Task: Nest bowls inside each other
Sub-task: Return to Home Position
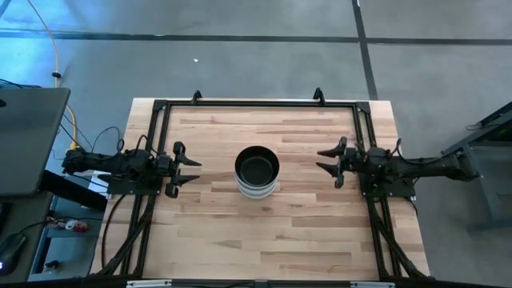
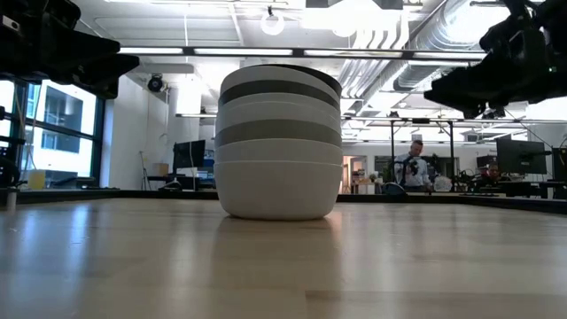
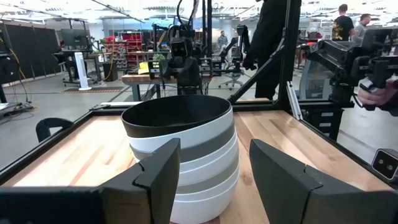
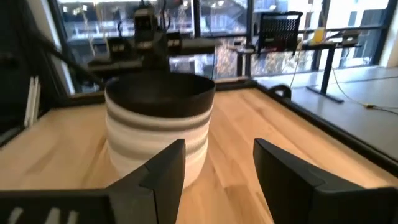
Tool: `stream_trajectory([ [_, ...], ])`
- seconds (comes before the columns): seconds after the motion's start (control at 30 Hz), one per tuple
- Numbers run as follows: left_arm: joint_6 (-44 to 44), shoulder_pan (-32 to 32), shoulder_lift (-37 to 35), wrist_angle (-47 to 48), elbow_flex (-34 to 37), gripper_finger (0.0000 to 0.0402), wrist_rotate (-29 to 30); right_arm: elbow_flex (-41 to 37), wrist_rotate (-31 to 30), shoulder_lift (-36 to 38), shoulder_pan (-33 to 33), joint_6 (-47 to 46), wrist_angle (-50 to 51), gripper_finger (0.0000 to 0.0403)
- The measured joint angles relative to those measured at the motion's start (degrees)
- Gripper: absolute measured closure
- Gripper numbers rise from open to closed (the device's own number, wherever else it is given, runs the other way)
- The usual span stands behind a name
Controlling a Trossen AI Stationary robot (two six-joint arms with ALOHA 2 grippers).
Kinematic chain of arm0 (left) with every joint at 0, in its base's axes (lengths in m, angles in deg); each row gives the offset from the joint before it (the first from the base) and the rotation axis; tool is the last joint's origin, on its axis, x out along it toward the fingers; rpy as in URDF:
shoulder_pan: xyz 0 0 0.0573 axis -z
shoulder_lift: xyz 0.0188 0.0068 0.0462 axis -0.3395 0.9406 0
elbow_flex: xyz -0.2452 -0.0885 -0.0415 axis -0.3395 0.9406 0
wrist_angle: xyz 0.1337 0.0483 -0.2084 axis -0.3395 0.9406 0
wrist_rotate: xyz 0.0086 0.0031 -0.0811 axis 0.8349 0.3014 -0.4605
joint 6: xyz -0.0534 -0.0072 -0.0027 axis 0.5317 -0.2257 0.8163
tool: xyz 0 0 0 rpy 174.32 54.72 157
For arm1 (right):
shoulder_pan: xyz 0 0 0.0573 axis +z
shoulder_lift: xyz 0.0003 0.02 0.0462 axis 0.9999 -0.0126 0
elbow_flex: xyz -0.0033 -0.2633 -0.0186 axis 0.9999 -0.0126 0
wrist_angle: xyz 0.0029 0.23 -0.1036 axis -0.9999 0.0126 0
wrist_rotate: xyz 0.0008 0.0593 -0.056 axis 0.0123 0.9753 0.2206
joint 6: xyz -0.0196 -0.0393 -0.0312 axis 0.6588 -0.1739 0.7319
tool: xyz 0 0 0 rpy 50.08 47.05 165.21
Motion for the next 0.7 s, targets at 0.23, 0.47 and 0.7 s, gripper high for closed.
stream_trajectory([
  [0.23, 0.01, 0.0, 0.0, 0.0, 0.0, 0.022, 0.0, 0.0, 0.3, 0.0, 0.8, 1.16, 4.18, 0.022],
  [0.47, 0.02, 0.0, 0.0, 0.02, 0.0, 0.022, 0.0, 0.0, 2.4, 0.0, 0.8, 1.27, 6.02, 0.022],
  [0.7, 0.0, 0.0, 0.02, 0.0, 0.0, 0.022, 0.0, 0.0, 2.4, 0.02, 0.78, 3.53, 7.59, 0.022],
])
